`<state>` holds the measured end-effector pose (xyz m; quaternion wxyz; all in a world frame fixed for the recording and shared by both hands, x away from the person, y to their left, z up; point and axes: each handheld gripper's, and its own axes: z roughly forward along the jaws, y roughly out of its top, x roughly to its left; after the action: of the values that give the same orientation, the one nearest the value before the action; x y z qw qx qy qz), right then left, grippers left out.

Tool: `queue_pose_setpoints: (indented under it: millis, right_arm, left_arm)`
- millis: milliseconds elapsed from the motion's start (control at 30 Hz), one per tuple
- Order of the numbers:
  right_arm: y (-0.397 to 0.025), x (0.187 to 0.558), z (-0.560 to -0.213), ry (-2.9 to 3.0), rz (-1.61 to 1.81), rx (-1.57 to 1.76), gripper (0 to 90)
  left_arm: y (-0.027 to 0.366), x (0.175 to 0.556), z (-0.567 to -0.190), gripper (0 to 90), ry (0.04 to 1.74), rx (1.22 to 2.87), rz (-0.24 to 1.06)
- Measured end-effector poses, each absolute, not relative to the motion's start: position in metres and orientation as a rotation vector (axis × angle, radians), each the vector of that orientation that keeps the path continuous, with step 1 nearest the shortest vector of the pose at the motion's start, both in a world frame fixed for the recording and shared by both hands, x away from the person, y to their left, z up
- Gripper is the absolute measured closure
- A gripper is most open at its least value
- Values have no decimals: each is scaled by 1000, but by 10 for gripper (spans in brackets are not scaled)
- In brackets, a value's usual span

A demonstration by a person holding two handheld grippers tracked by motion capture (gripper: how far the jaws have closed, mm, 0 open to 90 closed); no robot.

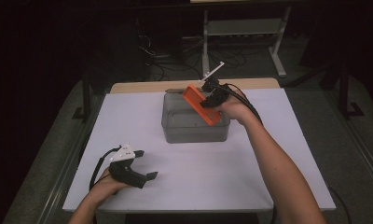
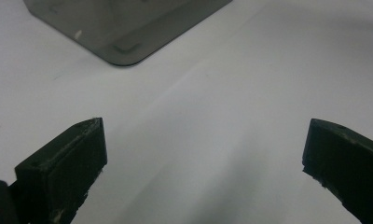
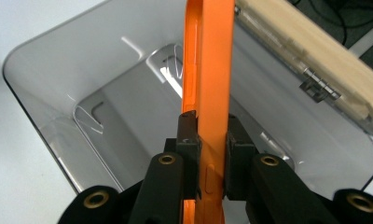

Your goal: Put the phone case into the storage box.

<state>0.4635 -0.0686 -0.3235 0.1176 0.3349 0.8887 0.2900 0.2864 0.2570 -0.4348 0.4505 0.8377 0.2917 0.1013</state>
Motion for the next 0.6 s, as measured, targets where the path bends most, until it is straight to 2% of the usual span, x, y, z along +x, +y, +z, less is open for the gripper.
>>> queue_pose_setpoints:
  millis: [600]
  right_arm:
    - [-62,481,-345,2708,669,1105,785]
  left_arm:
    - [258,286,-433,0,718,2064,250]
